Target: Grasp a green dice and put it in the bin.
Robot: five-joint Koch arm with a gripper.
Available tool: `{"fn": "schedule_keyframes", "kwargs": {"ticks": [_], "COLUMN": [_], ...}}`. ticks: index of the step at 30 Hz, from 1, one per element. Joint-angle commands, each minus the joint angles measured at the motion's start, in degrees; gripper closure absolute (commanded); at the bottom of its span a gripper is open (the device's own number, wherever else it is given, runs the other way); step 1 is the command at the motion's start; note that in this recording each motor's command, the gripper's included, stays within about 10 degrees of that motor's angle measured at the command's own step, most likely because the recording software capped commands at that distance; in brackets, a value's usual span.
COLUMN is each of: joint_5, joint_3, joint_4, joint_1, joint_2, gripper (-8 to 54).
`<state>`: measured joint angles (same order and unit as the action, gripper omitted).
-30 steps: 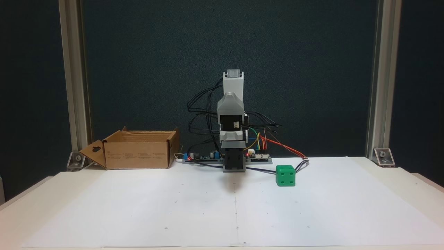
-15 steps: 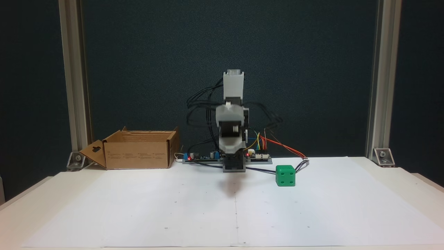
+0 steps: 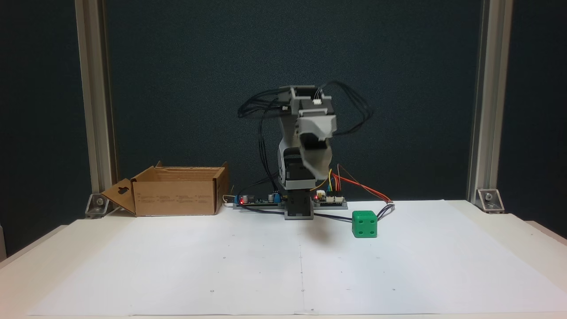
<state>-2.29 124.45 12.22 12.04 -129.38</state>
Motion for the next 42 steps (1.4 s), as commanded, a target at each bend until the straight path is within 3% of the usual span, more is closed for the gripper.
{"fn": "schedule_keyframes", "kwargs": {"ticks": [1,16,25,35,42], "joint_5": [-6.42,-17.93,-19.86,-34.28,-37.62], "joint_3": [-7.03,-26.28,-29.88,-29.97,-31.55], "joint_4": [9.12,62.29,62.67,61.7,59.59], "joint_1": [2.99,16.52,20.57,23.99,27.42], "joint_2": [-2.81,15.56,18.02,20.3,23.2], "gripper": [2.0,1.1,0.3,0.2,0.1]}}
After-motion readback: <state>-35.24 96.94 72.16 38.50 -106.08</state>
